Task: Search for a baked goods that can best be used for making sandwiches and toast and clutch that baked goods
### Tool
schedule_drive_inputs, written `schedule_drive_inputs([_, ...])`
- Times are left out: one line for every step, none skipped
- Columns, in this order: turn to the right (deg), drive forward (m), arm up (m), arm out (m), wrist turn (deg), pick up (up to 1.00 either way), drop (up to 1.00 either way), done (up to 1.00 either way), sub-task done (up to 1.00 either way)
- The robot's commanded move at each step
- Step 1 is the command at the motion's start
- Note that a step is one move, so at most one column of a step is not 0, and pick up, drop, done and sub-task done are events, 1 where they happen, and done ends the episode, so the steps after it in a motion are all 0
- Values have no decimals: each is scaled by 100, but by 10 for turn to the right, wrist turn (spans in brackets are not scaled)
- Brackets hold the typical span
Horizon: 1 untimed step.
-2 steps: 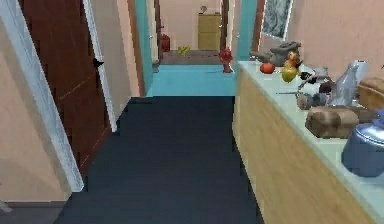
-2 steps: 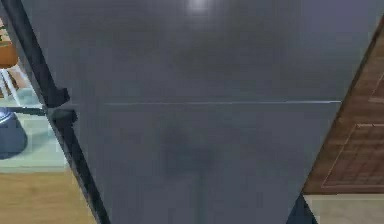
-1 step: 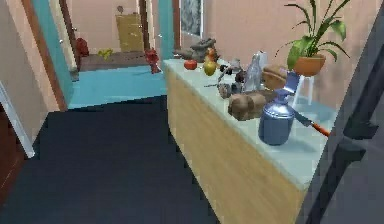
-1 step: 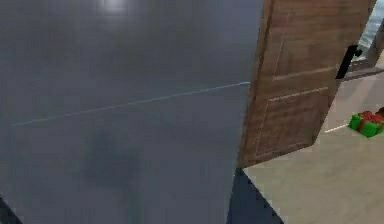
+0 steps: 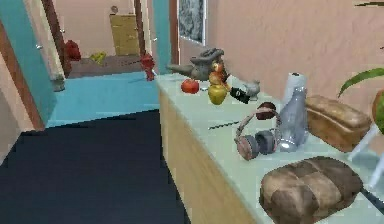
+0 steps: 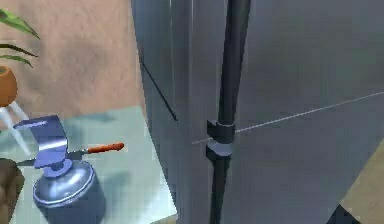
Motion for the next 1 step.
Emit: schedule_drive_inputs([-450, 0, 0, 0, 0, 0, 0, 0, 0])
